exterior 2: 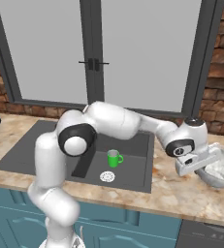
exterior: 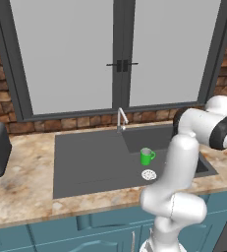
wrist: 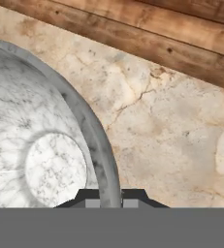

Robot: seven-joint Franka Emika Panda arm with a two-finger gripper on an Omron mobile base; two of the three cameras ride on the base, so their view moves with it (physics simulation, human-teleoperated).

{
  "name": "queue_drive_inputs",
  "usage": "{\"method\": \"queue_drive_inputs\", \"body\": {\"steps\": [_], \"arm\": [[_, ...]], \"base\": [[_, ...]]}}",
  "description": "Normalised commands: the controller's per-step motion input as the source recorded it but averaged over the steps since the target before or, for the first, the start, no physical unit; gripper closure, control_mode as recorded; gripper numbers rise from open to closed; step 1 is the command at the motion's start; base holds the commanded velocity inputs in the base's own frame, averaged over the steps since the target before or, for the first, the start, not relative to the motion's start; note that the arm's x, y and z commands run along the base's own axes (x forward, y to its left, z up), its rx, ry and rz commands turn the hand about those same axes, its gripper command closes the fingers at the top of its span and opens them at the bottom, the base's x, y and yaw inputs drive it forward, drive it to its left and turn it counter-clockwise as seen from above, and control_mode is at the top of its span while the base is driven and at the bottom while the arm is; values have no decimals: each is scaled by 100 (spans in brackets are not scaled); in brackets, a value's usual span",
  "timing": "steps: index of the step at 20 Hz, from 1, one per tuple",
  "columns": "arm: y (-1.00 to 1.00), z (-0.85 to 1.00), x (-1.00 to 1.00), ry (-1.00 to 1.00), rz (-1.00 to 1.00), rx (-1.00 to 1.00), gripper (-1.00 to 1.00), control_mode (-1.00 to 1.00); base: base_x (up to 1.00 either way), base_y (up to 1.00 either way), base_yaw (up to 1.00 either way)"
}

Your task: Pick the mug and place it in the sink. Pick the bowl and place it in the open cabinet and then close the cabinet.

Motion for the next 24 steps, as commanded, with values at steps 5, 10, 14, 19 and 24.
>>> {"method": "queue_drive_inputs", "body": {"steps": [5, 10, 14, 19, 24], "arm": [[97, 100, -29, 9, 29, -11, 100, -100], [81, 100, -18, 21, 43, -6, 100, -100], [60, 100, -11, 29, 45, 0, 100, -100], [43, 93, -4, 21, 41, 1, 100, -100], [27, 39, -37, 2, 27, 20, 100, -100]], "base": [[0, 0, 0], [0, 0, 0], [0, 0, 0], [0, 0, 0], [0, 0, 0]]}}
